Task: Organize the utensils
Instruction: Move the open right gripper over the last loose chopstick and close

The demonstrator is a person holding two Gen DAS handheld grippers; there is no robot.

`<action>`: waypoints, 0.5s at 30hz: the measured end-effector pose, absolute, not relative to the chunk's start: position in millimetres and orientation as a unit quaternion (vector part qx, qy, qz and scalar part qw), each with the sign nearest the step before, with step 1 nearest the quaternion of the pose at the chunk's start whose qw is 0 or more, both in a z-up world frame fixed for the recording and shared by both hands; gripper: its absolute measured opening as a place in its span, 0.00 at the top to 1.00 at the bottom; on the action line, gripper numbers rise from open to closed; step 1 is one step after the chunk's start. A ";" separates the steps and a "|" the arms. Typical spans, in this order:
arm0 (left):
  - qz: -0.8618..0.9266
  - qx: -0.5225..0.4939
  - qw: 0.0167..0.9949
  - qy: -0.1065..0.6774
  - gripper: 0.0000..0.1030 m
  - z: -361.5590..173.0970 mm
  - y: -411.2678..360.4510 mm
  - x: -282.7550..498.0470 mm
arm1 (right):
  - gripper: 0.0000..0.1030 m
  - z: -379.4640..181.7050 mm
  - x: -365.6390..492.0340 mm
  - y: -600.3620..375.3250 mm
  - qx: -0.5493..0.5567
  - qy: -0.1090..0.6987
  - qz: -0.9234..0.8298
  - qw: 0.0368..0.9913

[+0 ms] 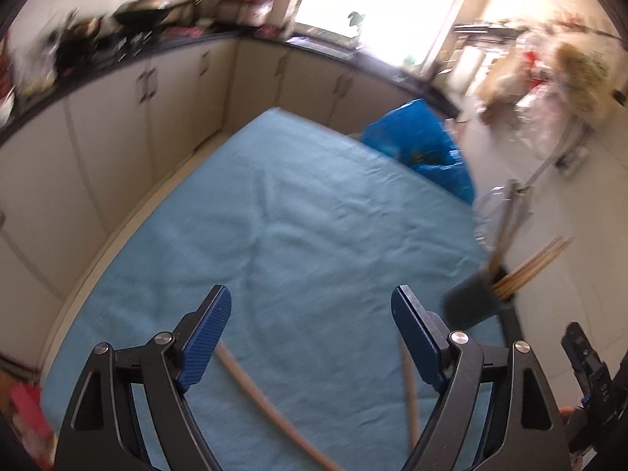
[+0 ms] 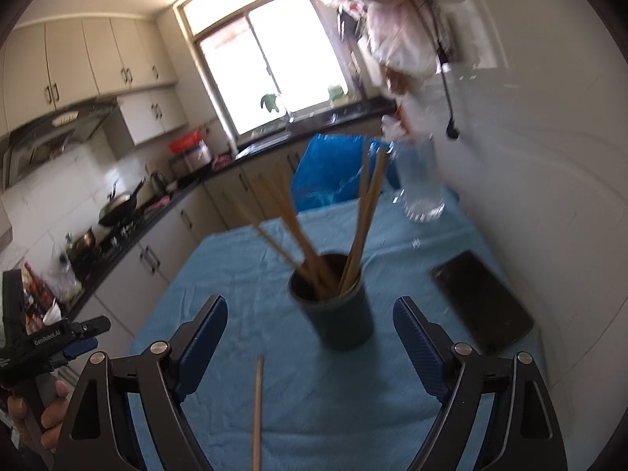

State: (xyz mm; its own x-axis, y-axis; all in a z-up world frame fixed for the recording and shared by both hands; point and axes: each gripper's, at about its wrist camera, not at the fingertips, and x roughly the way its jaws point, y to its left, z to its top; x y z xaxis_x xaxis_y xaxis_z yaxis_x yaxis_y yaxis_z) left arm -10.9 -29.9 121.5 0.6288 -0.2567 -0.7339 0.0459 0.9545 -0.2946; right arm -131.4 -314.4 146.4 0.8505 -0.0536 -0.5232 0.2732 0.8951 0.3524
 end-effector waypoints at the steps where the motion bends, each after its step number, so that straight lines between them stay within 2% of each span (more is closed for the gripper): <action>1: -0.077 -0.131 0.890 0.430 0.20 115.0 -21.8 -10.1 | 0.13 142.7 -129.1 -310.6 0.210 0.267 -0.084 0.937; 7: -0.029 -0.186 0.845 0.500 0.20 65.3 26.3 0.7 | 0.13 125.3 -117.2 -291.7 0.200 0.303 -0.066 0.929; 11: -0.018 -0.175 0.825 0.536 0.21 44.7 21.0 9.9 | 0.13 121.5 -113.5 -285.9 0.196 0.311 -0.060 0.928; 14: 0.000 -0.138 0.826 0.547 0.31 35.1 7.3 13.6 | 0.13 119.4 -111.3 -284.1 0.190 0.314 -0.058 0.928; 15: 0.002 -0.129 0.823 0.553 0.37 32.3 3.0 15.5 | 0.13 119.0 -112.3 -283.8 0.189 0.314 -0.059 0.928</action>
State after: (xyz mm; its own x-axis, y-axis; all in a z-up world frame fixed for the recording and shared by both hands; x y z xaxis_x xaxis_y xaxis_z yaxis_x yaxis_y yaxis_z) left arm 15.5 3.0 32.3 0.3894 -0.1386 -0.9106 -0.1466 0.9667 -0.2098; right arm -112.3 -283.8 119.0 0.7954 0.0097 -0.6060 0.2276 0.9219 0.3135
